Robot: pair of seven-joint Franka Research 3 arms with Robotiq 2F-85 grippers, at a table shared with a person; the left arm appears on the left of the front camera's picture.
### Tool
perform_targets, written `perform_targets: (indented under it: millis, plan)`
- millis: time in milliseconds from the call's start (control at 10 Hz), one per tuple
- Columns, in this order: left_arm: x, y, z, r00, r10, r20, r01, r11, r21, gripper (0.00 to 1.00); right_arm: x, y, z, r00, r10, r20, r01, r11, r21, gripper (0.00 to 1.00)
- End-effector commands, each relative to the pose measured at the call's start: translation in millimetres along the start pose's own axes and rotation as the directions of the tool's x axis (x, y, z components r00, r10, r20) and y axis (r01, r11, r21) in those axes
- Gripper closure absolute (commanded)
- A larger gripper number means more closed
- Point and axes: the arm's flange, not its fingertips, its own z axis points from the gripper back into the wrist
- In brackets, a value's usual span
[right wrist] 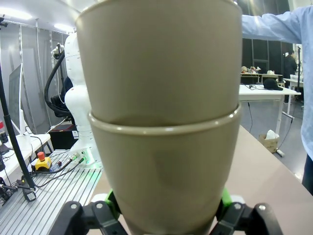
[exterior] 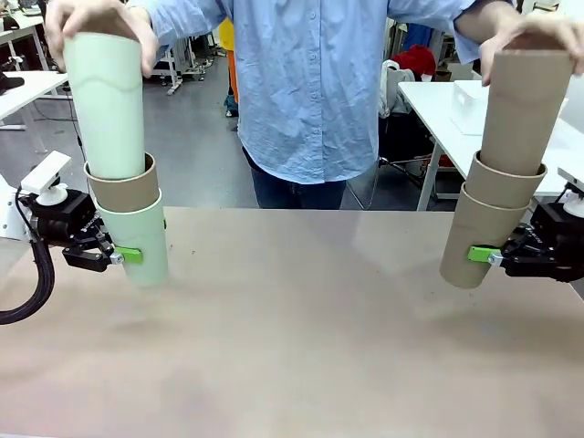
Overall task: Stack the cups and store them in the basket.
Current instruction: Place the stack of Reusable plastic cups into the Pantry Basket.
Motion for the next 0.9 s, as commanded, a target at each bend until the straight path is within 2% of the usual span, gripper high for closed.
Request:
perform_targets:
  millis: [0, 800]
  plan:
    - [5.2, 1.1, 0.3, 1.0, 0.0, 0.008, 0.0, 1.0, -0.006, 0.15, 3.1, 0.5, 0.9, 1.0, 0.007, 0.002, -0.007, 1.0, -0.001, 0.15]
    - [5.2, 1.1, 0.3, 1.0, 0.0, 0.008, 0.0, 1.0, -0.006, 0.15, 3.1, 0.5, 0.9, 1.0, 0.007, 0.002, -0.007, 1.0, -0.001, 0.15]
